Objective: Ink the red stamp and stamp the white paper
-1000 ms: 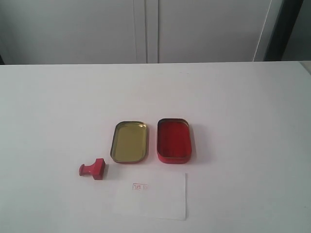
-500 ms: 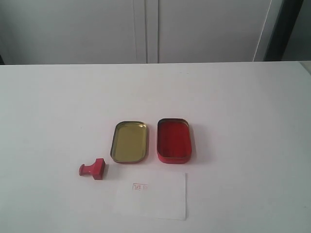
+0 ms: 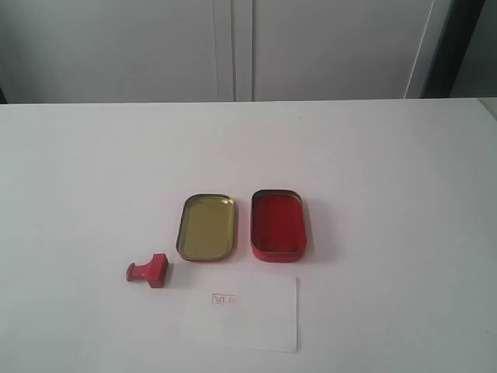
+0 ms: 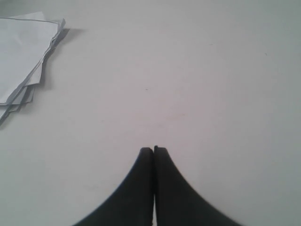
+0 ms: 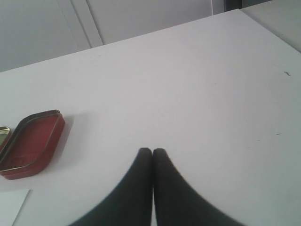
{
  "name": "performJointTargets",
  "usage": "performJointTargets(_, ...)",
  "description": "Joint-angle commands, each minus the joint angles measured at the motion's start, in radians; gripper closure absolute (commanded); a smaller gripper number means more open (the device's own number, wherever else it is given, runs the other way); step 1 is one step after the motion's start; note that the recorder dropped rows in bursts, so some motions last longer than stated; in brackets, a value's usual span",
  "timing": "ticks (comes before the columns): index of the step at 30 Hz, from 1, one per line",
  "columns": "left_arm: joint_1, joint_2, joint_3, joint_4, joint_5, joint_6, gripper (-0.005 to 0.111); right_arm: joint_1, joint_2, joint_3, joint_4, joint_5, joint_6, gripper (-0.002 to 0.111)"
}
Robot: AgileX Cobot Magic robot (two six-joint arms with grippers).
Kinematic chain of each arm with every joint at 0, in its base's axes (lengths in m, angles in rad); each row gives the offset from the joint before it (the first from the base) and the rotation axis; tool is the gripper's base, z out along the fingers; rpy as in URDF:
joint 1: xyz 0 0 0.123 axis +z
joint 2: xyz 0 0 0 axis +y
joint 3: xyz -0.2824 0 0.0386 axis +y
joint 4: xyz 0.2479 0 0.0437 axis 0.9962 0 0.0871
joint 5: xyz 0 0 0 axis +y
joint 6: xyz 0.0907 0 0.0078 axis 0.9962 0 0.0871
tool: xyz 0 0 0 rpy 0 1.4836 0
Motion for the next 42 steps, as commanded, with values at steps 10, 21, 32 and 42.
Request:
performJointTargets(10, -0.068, -0.004, 0.004, -0.013, -0.001, -0.005, 0.107, 0.006, -0.005, 0.001, -0.007, -0.013, -0.001, 0.108)
performJointTargets(21, -0.068, -0.004, 0.004, -0.013, -0.001, -0.005, 0.107, 0.006, -0.005, 0.001, -0.007, -0.013, -0.001, 0.108)
performJointTargets(32, -0.068, -0.004, 0.004, -0.013, -0.001, -0.005, 0.107, 0.006, -0.005, 0.001, -0.007, -0.013, -0.001, 0.108)
performJointTargets(42, -0.068, -0.004, 0.004, -0.013, -0.001, -0.005, 0.107, 0.006, -0.005, 0.001, -0.007, -0.013, -0.001, 0.108)
